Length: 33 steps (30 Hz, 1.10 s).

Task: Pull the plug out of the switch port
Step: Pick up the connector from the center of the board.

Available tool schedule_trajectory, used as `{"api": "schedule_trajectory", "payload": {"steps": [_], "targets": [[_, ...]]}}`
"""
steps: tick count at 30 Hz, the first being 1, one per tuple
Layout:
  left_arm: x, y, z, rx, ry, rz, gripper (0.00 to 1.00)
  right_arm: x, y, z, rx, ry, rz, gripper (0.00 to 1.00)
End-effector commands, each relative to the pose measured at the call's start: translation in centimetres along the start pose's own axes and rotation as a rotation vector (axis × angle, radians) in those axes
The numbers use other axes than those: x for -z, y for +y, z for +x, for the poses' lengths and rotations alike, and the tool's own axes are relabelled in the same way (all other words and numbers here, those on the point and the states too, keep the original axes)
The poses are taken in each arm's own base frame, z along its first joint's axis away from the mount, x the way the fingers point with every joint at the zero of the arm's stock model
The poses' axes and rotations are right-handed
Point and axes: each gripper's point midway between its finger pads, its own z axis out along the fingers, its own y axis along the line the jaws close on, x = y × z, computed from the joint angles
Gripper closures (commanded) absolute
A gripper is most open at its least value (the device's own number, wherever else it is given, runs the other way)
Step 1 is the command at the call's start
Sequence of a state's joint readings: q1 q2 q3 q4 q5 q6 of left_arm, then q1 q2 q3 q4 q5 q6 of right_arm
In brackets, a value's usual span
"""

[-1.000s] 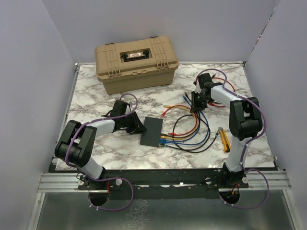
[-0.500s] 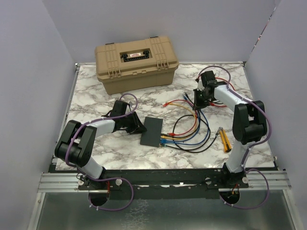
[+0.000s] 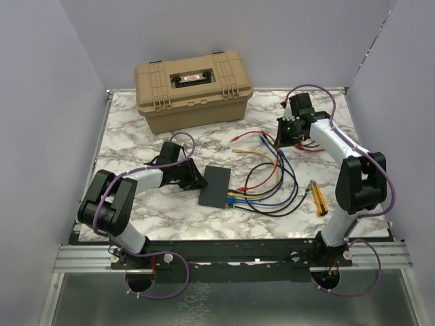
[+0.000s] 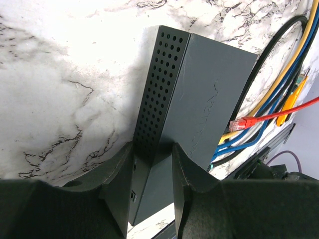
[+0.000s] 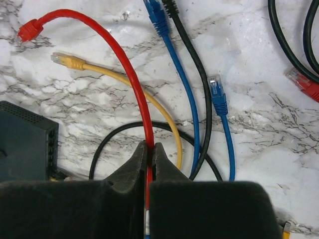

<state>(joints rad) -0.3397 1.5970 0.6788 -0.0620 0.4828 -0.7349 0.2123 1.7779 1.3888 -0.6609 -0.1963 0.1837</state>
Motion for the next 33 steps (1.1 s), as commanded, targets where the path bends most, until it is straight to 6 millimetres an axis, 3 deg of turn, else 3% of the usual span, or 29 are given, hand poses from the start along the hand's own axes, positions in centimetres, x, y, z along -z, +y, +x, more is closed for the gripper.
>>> {"api": "schedule_trajectory", "payload": {"steps": [1,13,21,28,33], "targets": [[-0.5,9.4,3.5,0.036,0.069,-0.365,1.00,2.9,1.6,-2.1,-0.040,-0.080,-0.057,1.00],[-0.5,9.4,3.5,0.030,0.070,-0.362,1.00,6.3,2.3,-5.1,-0.111,-0.185,-0.117,1.00],[-0.4,9.1,3.5,0.018,0.073,-0.347,1.00,5.5,1.9,-5.7,-0.223,-0.187,-0.184,1.00],[-0.5,9.3,3.5,0.015,0.075,-0.355,1.00,4.3,-1.6,-6.9,-0.369,-0.220,-0.160,1.00],[-0.5,9.1,3.2,0.010,0.064,-0.354,1.00,4.4,-6.3,-8.0,-0.496,-0.263,-0.131,1.00]]}}
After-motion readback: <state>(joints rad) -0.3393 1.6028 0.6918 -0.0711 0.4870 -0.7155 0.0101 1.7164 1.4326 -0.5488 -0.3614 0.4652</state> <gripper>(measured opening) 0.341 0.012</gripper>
